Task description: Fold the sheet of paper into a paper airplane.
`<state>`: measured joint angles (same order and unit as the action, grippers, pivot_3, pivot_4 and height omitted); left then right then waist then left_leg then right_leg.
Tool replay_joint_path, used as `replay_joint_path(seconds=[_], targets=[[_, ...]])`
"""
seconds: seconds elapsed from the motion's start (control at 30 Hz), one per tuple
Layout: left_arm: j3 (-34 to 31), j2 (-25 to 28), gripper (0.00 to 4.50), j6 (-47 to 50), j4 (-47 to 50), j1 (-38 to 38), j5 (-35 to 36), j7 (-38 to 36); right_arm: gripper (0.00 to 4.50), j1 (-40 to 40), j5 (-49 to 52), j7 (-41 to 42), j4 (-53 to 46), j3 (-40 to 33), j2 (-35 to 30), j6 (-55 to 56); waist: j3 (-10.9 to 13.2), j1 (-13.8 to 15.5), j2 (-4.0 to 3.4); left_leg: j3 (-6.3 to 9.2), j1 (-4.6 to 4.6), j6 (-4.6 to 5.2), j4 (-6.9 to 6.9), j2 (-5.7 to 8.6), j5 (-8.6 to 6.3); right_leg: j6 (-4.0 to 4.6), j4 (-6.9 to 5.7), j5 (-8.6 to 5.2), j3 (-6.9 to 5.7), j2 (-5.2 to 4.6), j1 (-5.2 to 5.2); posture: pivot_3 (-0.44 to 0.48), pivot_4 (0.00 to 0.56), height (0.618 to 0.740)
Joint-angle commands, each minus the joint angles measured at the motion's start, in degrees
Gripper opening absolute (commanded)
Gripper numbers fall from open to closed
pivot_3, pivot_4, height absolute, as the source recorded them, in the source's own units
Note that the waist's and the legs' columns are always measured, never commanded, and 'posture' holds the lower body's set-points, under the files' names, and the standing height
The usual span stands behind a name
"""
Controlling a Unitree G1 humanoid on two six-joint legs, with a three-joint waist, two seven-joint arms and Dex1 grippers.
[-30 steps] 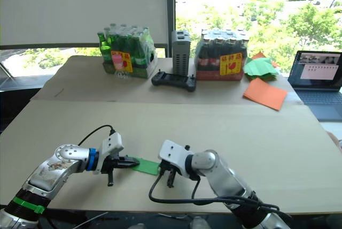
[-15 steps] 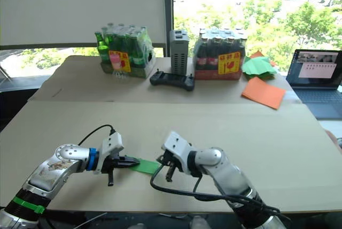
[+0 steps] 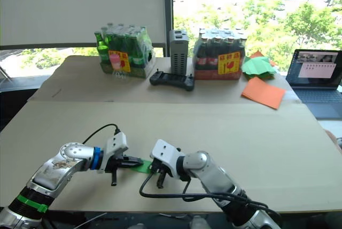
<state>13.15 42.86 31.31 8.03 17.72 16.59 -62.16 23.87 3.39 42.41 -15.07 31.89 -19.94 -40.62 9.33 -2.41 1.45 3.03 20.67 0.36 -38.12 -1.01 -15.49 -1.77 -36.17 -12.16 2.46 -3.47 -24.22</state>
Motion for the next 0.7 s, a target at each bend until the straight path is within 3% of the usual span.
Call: replay_joint_path(seconds=[0.03, 0.33, 0.7], targets=[[1.2, -0.8, 0.00, -1.4, -0.4, 1.8, -1.3, -0.6, 0.05, -1.2, -1.5, 0.0, 2.4, 1.8, -1.5, -2.1, 0.0, 0.0, 0.00, 0.00, 0.00, 0.00, 0.00, 0.00, 0.00, 0.00, 0.00, 0.00, 0.00, 0.00, 0.00, 0.000, 0.150, 0.740], [4.2, -2.7, 0.00, -5.7, -6.3, 4.4, -5.0, -1.9, 0.05, -1.2, -1.5, 0.2, 2.0, 2.4, -2.0, -3.0, 0.0, 0.0, -0.01, 0.00, -0.05, 0.00, 0.00, 0.01, 0.00, 0.00, 0.01, 0.00, 0.00, 0.00, 0.07, 0.000, 0.150, 0.740], [3.6, 0.6, 0.00, -10.4, -10.4, 1.3, -8.1, -2.9, 0.05, -0.9, -1.4, 0.1, 1.6, 2.6, -2.1, -4.1, -0.1, -0.2, -0.12, -0.01, -0.23, 0.01, 0.00, 0.00, 0.00, -0.06, -0.01, -0.04, 0.02, 0.01, 0.19, 0.000, 0.150, 0.740]])
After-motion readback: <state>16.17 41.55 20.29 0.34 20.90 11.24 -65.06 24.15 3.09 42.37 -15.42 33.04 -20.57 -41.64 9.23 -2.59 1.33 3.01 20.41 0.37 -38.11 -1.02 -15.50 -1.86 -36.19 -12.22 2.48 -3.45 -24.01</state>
